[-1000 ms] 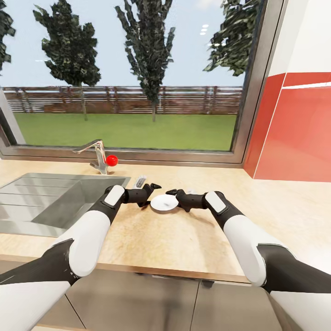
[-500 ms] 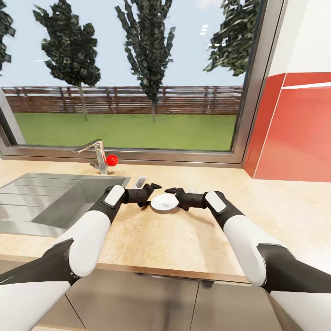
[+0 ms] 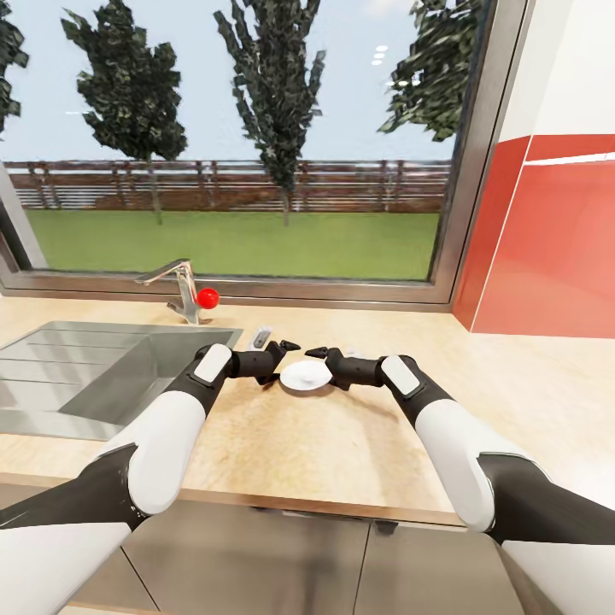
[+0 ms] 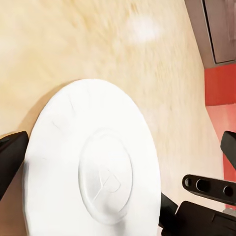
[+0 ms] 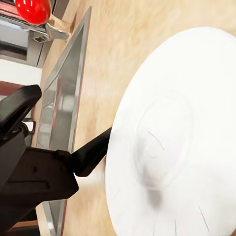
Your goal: Set up a coffee station on the kitchen countertop: keep the coffee maker on the countertop, move the bottle of coffee from the kitchen shelf to the counter next to the coffee maker, place a paper coffee filter on top of the coffee maker, put the saucer next to the coffee maker with the coffee cup on the saucer, and place the electric kettle next to the coffee maker.
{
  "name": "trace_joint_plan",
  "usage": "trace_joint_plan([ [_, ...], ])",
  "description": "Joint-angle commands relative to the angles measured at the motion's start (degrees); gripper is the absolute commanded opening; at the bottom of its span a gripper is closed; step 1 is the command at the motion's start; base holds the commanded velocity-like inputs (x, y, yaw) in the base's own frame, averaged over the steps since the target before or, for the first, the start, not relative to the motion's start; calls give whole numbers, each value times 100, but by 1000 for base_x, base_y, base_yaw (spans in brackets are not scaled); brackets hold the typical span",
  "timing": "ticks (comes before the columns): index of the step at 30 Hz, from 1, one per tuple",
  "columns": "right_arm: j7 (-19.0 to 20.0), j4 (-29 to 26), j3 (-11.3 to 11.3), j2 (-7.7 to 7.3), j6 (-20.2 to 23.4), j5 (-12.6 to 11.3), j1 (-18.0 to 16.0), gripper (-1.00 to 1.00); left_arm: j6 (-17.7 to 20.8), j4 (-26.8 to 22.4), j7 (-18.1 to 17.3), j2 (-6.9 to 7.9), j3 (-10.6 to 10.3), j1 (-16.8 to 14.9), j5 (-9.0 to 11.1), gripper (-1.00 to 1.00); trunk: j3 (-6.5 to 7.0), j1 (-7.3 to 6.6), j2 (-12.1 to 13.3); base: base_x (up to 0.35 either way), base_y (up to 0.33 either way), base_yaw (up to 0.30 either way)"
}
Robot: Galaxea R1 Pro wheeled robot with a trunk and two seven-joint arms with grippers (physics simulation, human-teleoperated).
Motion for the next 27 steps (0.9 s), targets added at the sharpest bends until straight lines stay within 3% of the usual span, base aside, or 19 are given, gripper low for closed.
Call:
trace_joint_plan([
  [1,10,1,-34,5,27,83,-2,100,36,-1,-13,-6,35,-3,-89,100,-7,0,-3,0,0,0],
  [6,191,7,-33,5,27,83,-2,100,41,0,-281,-6,35,-3,-89,100,-7,0,-3,0,0,0],
  [22,356,19,-26,5,27,91,6,100,41,-2,-318,-6,36,-3,-90,100,-7,0,-3,0,0,0],
  [23,356,19,-26,5,27,91,6,-100,41,-2,-318,-6,35,-3,-90,100,-7,0,-3,0,0,0],
  [27,356,19,-33,5,24,91,6,-100,41,-2,-318,-6,36,-3,-89,100,-7,0,-3,0,0,0],
])
